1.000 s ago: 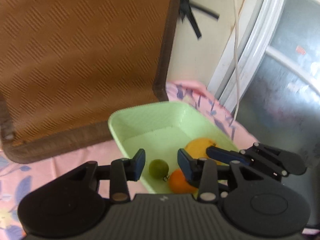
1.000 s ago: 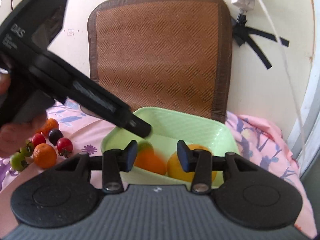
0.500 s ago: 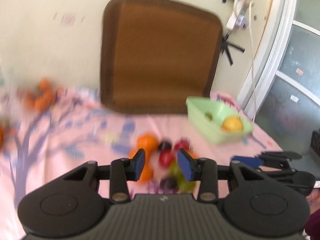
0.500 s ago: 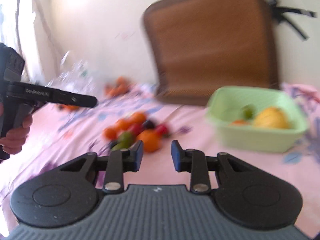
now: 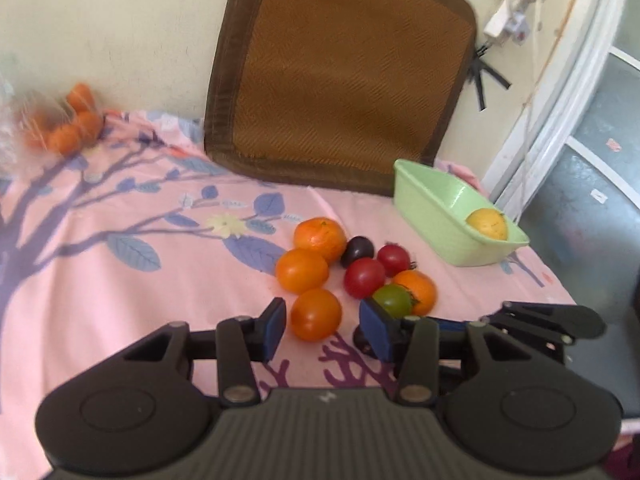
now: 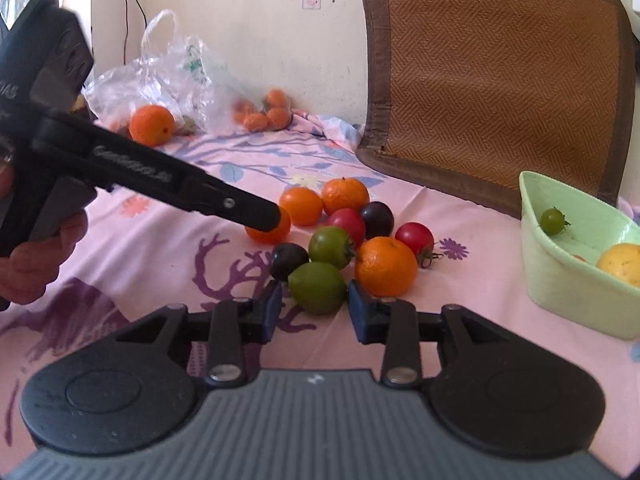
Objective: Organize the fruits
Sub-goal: 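Grasp an orange tomato with the left tool while the right tool grasps a green tomato, then place both held tomatoes into the green basket and open both tools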
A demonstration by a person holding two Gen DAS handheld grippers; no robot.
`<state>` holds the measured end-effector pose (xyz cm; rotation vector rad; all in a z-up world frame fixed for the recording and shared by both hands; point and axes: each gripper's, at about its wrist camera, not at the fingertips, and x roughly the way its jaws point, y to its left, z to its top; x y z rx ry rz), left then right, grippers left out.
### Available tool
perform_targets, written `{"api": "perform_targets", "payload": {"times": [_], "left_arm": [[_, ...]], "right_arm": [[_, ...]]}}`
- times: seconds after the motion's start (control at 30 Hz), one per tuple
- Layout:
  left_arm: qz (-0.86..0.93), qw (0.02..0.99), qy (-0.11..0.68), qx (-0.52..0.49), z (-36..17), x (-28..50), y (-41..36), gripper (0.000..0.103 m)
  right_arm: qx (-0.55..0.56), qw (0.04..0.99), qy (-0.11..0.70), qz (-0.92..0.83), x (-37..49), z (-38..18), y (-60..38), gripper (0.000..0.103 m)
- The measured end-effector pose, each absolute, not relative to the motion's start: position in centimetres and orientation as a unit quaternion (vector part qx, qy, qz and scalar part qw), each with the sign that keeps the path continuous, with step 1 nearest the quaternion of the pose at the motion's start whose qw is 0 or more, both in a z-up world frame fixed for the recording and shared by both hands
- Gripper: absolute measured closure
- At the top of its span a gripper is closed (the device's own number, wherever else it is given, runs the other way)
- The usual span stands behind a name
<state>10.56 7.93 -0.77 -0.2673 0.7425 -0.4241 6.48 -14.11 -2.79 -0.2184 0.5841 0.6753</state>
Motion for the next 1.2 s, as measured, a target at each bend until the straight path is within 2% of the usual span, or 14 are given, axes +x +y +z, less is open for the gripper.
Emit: {"api": "perform_targets", "payload": {"times": [0.13, 0.23, 0.57, 0.87, 1.2], "left_arm": [[-0.204, 0.905, 0.35, -0.13, -1.3, 10.6, 7.7, 0.073], [-0.207, 0.902, 0.352, -0.143, -1.1, 9.6, 8.0, 0.074], [-0.228, 0.907, 0.331, -0.125, 0.7, 2.5, 3.9, 0.073], [-0.23, 0.912, 0.333, -0.06, -0.8, 1.8, -2.5, 0.073], [-0.243, 0.908, 0.332, -0.076, 0.6, 3.4, -3.6, 0.073]], "right_arm": [[-0.103, 0.897, 0.278, 0.328, 6.7, -3.0, -14.3, 0.066], [-0.105, 0.897, 0.276, 0.328, 6.5, -3.0, -14.4, 0.07], [-0.055, 0.915, 0.269, 0.296, 2.9, -2.6, -21.1, 0.07], [-0.019, 0.929, 0.271, 0.252, 0.9, -3.5, -26.0, 0.07], [0.021, 0.927, 0.268, 0.263, 1.7, -3.2, -28.2, 0.07]]}}
